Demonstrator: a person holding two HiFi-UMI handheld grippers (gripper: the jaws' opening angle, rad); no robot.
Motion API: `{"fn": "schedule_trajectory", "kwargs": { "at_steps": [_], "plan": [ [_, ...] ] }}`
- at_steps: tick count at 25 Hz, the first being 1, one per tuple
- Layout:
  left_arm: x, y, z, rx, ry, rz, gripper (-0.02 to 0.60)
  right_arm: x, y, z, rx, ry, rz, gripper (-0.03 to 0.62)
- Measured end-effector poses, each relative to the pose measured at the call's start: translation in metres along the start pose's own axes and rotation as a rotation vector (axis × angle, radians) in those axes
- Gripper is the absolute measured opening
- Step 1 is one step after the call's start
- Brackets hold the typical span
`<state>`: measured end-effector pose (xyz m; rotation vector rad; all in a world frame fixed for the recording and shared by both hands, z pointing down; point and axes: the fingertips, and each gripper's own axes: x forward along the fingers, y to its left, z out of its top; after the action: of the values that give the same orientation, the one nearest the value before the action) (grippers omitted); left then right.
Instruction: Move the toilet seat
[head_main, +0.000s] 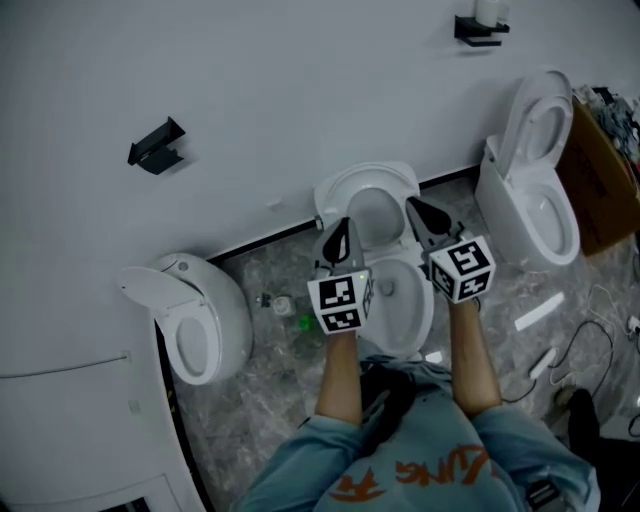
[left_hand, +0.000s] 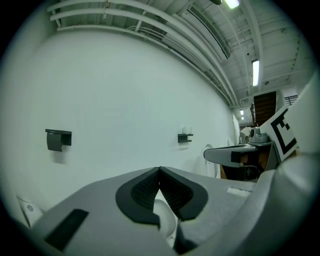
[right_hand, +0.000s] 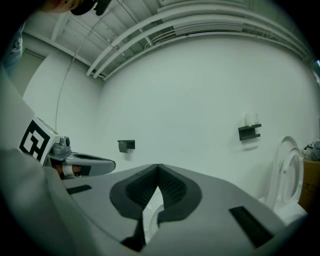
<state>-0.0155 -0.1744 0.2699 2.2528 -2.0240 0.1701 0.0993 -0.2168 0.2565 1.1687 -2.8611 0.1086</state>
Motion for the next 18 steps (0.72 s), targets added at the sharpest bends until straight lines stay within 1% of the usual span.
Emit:
{"fn": "schedule_trajectory", "kwargs": {
  "at_steps": [5,8,12,15,18],
  "plan": [
    [-0.02,-0.013,-0.005,0.008,-0.004,0.025,0.002,-0.02,0.002,-0.008,-0.001,0.011,0.006,-0.002],
    [-0.028,-0.017,0.0,0.006,-0.021,0.038,0.002,-0.026,0.005,-0.005,-0.014,0.003,0.013,-0.002],
    [-0.035,-0.017,-0.006,-0.002,-0.015,0.051,0.002,-0.028,0.012,-0.002,-0.032,-0.004,0.025,-0.002],
    [-0.04,-0.015,-0.004,-0.005,-0.025,0.058,0.002,-0.027,0.019,0.0,-0.055,-0.006,0.036,-0.002],
    [-0.042,-0.009,-0.005,-0.031,-0.025,0.058,0.002,-0.023,0.025,0.0,-0.067,0.002,0.049,-0.002]
  ]
}}
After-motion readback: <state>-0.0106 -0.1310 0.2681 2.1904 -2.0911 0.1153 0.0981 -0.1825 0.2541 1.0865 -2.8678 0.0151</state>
